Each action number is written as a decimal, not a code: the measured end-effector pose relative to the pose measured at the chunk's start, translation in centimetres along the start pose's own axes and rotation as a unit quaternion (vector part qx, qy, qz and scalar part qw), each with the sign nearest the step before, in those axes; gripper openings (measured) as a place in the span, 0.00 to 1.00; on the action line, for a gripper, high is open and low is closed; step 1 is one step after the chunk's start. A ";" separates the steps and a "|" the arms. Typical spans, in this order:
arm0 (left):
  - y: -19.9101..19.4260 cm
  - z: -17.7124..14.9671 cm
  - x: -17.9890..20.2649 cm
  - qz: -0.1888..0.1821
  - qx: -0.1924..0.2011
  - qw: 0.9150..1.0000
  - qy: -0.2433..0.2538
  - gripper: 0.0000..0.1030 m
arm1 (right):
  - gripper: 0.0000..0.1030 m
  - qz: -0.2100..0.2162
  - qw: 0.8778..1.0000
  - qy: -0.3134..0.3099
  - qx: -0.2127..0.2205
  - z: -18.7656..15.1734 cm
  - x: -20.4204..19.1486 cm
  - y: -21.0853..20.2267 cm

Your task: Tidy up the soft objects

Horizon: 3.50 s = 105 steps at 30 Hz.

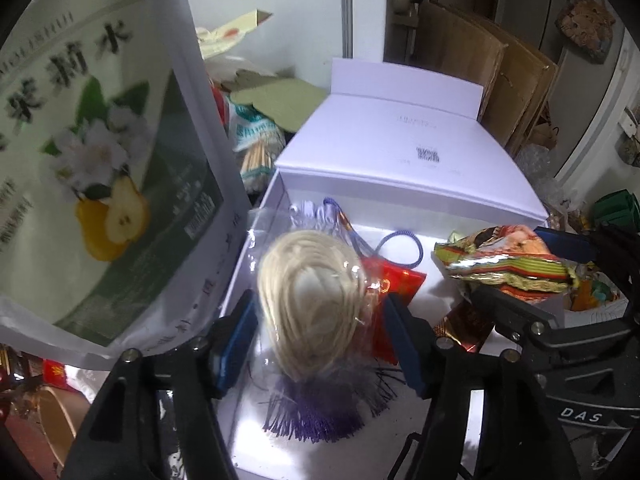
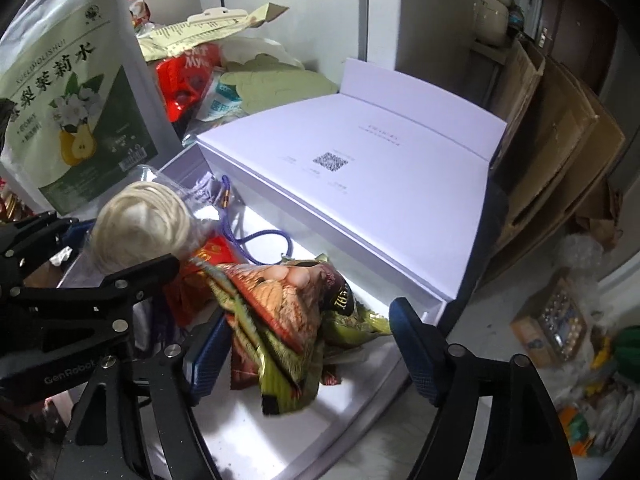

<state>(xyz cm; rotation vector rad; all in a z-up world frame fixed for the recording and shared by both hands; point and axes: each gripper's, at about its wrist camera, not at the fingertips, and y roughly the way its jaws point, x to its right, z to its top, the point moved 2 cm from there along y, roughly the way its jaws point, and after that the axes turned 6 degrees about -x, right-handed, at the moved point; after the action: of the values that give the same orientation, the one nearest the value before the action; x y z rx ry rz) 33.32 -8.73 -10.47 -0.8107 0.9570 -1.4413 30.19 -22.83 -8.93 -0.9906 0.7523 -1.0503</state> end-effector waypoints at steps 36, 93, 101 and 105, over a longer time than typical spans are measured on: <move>-25.3 -5.9 -2.8 0.023 0.267 0.963 -0.004 0.86 | 0.80 0.006 0.975 -0.033 0.219 -3.0 -7.6 -23.3; -12.7 -19.9 -3.9 -0.102 0.118 0.987 -0.037 0.87 | 0.87 0.058 0.990 -0.042 0.122 -18.4 -12.8 -12.5; -8.8 -16.8 -3.4 -0.097 0.089 0.991 -0.028 0.87 | 0.87 0.057 0.992 -0.023 0.106 -16.8 -10.6 -10.2; -6.9 -15.0 -3.7 -0.097 0.072 0.992 -0.024 0.87 | 0.87 0.055 0.993 -0.017 0.100 -15.8 -9.7 -9.2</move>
<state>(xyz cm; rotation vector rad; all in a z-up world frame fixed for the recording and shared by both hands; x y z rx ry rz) 17.23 -3.53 -10.40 -0.8442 0.7438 -1.6314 9.92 -19.88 -6.06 -0.7854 0.6533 -0.9909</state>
